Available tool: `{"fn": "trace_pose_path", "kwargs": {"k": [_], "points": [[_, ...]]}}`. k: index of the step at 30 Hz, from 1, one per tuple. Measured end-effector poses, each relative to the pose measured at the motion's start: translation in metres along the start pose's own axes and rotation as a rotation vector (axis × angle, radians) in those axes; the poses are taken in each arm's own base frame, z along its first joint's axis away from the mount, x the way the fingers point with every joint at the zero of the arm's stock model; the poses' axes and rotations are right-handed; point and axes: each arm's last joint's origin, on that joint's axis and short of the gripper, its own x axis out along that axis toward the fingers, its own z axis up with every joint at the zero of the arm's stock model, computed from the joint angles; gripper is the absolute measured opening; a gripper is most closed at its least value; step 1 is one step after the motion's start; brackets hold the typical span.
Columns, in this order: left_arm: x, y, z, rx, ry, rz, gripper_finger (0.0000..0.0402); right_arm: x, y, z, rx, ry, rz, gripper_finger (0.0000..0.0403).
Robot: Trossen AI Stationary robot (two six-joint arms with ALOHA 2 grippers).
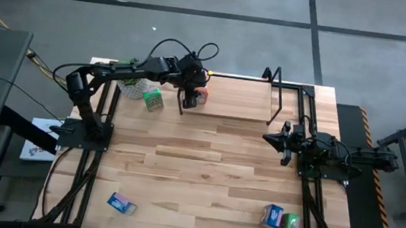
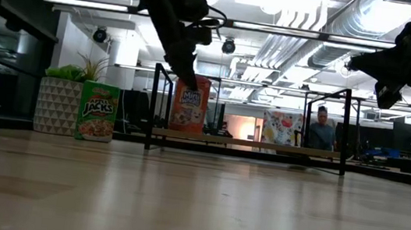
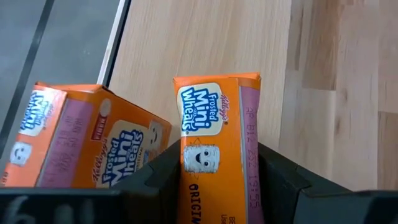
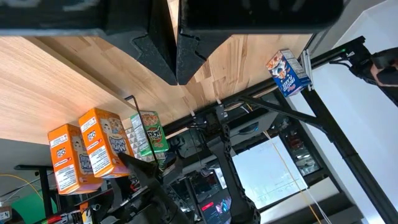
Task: Stack cereal on shelf
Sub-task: Put the orange cereal box on the shelf aligned with the other orange cereal box
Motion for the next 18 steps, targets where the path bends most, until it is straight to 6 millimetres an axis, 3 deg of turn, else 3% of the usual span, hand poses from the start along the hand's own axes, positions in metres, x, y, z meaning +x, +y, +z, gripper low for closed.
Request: {"fn": "trace_pose_path", "kwargs": {"k": [13,18], "points": [[0.0,0.0001,-0.0007,0.017,0.005,0.001,0.0151,0.0,0.0,0.0001,0.0,0.0,0.0,0.0],[0.0003,-0.0001,-0.0017,0.017,0.016,0.004,0.0179,0.0,0.0,0.0,0.0,0.0,0.0,0.0]]}}
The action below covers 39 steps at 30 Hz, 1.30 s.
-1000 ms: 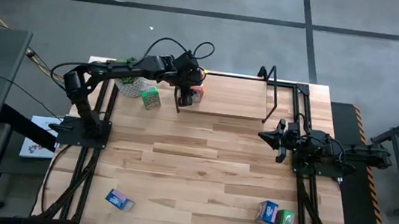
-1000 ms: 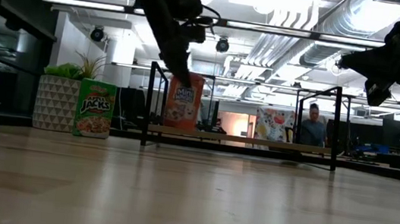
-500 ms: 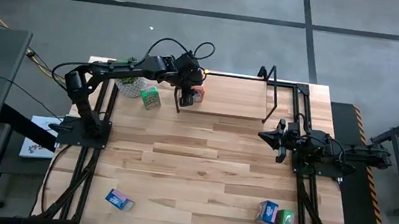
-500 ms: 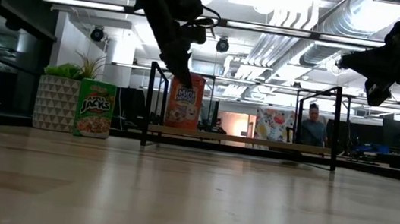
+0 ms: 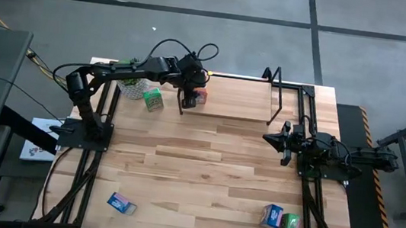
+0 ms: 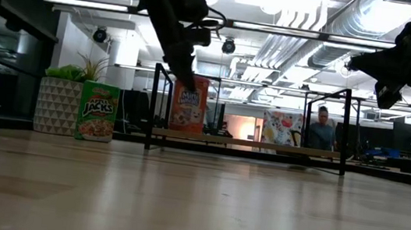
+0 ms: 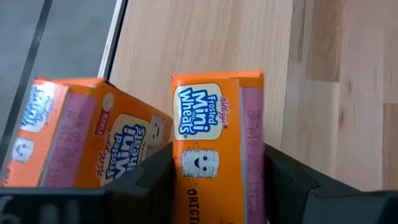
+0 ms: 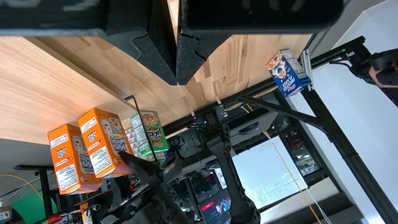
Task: Stack cereal on shelf
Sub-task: Put the orange cereal box on the shelf aligned with the other orange cereal box, then put the right blue cereal box on the shelf
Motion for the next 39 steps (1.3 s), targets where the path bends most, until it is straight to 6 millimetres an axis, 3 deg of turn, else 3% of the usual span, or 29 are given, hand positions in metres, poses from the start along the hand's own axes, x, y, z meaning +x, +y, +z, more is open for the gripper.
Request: {"fn": "trace_pose_path", "kwargs": {"k": [9,17,23,31,35,39], "points": [[-0.002,0.0,0.0,0.001,-0.005,0.003,0.0244,0.0,0.0,0.0,0.0,0.0,0.0,0.0],[-0.024,0.002,0.004,0.009,-0.052,0.051,0.0253,0.0,0.0,0.0,0.0,0.0,0.0,0.0],[-0.051,0.003,0.006,0.009,-0.118,0.077,0.0255,0.0,0.0,0.0,0.0,0.0,0.0,0.0],[-0.116,-0.002,0.006,-0.063,-0.289,0.107,0.0247,0.0,0.0,0.0,0.0,0.0,0.0,0.0],[-0.143,-0.013,0.001,-0.119,-0.408,-0.042,0.0234,0.0,0.0,0.0,0.0,0.0,0.0,0.0],[-0.145,-0.034,-0.018,-0.119,-0.524,-0.237,0.0219,0.0,0.0,0.0,0.0,-0.001,0.0,0.0]]}}
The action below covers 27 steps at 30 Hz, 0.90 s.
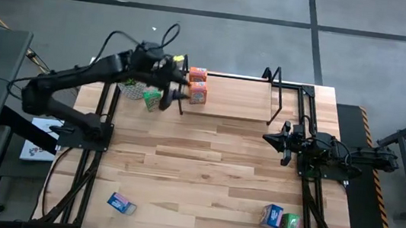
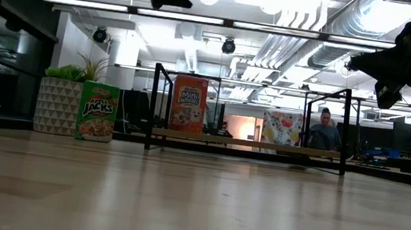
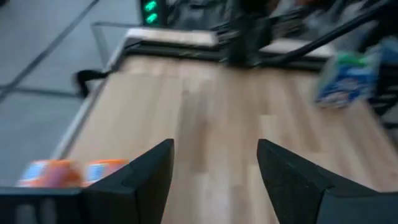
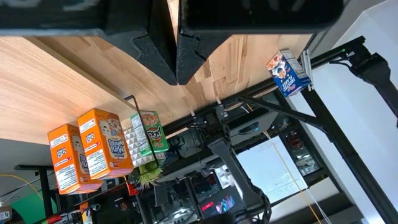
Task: Stack cereal on shelf
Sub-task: Put the right blue cereal box on the shelf
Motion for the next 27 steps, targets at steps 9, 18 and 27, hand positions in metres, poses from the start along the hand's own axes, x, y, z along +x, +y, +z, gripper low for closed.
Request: {"fn": "trace_pose_path", "kwargs": {"k": [9,18,27], "points": [[-0.009,-0.044,-0.082,-0.039,-0.3,-0.125,0.0195,0.0,0.0,0.0,0.0,0.0,0.001,0.0],[-0.023,-0.077,-0.127,0.073,-0.584,-0.255,0.0192,0.0,0.0,0.0,0.0,0.0,0.0,0.0],[-0.032,-0.08,-0.123,0.138,-0.68,-0.252,0.0192,0.0,0.0,0.004,-0.046,-0.061,-0.041,0.0]]}}
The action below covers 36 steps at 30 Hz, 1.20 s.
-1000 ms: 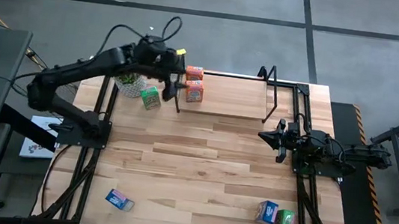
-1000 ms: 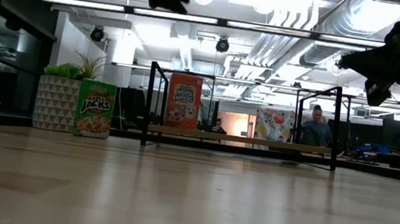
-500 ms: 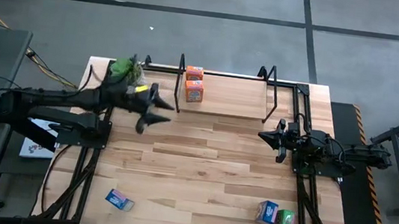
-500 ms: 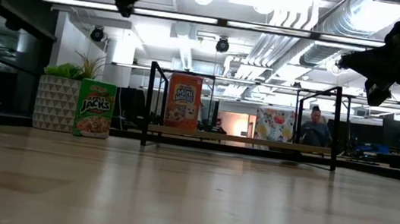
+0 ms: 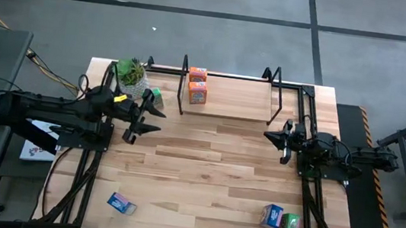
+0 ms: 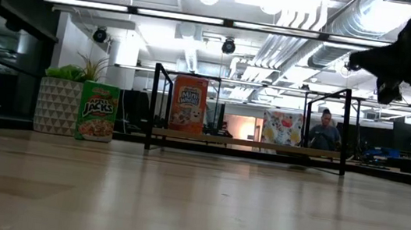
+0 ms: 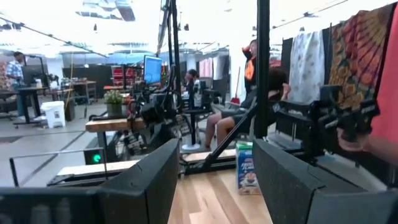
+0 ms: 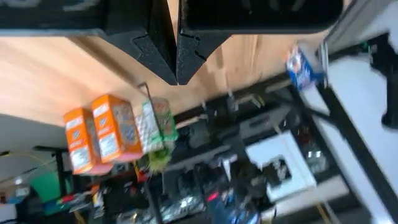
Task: Stack cereal on shelf
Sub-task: Put the right blue cereal box on the shelf
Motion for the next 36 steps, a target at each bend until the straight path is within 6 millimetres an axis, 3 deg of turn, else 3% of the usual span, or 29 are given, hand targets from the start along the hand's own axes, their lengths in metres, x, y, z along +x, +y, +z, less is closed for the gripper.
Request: {"fn": "trace_pose_path", "kwargs": {"k": [5,9,12,14,18,22,24,28,32,36], "points": [[0.0,0.0,-0.001,0.048,0.009,0.002,0.0192,-0.002,0.006,0.025,0.043,-0.266,0.028,0.0],[0.0,0.0,-0.001,0.057,0.004,0.002,0.0192,-0.002,0.024,0.039,-0.049,-0.356,0.446,0.0],[0.0,0.0,-0.001,0.072,0.004,0.002,0.0192,0.006,0.034,0.036,-0.102,-0.349,0.579,0.0],[0.0,0.0,-0.001,0.073,0.005,0.003,0.0192,0.017,0.041,0.032,-0.135,-0.289,0.578,0.0],[0.0,0.001,-0.001,0.071,0.01,0.029,0.0192,0.047,0.062,0.041,-0.155,-0.218,0.551,0.0],[0.0,0.002,-0.003,0.065,0.026,0.045,0.0192,0.081,0.077,0.054,-0.203,-0.18,0.381,0.0],[0.0,0.002,-0.004,0.062,0.035,0.044,0.0192,0.096,0.081,0.066,-0.22,-0.105,0.268,0.0005],[0.0,0.002,-0.004,0.062,0.036,0.045,0.0192,0.112,0.088,0.091,-0.209,0.225,0.059,0.0045],[0.0,0.002,-0.004,0.123,0.036,0.045,0.0192,0.115,0.095,0.115,-0.108,0.503,-0.129,0.012],[0.0,0.002,-0.004,0.208,0.038,0.05,0.0192,0.112,0.105,0.129,0.104,0.824,-0.261,0.0201]]}}
